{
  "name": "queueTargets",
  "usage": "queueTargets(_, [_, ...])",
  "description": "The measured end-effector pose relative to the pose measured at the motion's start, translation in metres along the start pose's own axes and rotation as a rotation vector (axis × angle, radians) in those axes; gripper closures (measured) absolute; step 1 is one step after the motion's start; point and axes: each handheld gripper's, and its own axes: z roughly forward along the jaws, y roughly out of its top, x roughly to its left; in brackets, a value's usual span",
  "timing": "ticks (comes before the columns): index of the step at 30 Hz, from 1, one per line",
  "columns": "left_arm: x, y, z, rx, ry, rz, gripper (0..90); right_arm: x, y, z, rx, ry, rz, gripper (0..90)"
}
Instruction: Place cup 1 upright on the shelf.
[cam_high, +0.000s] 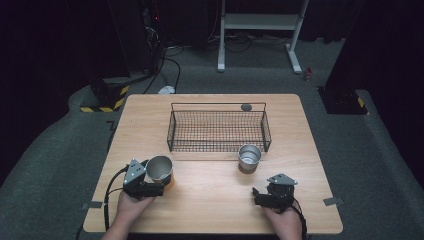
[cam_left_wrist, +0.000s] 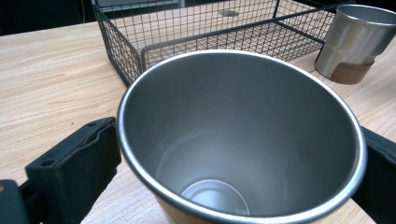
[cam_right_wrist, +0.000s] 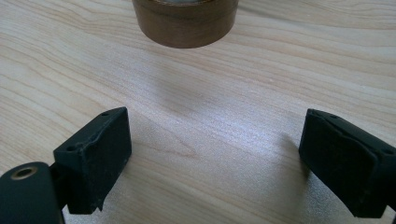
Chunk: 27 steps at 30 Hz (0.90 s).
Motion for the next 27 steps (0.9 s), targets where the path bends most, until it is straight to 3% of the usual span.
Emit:
queueTargets(16, [-0.0034,0.0012,0.0019,-0.012,0.001,0.012,1.4,0.0,0.0,0.0,0.0,0.0,0.0,9.3])
queueTargets(27, [-0.0042,0.0016,-0.0005,-0.029,0.001,0.02,9.6,0.0,0.0,0.0,0.0,0.0,0.0,9.3])
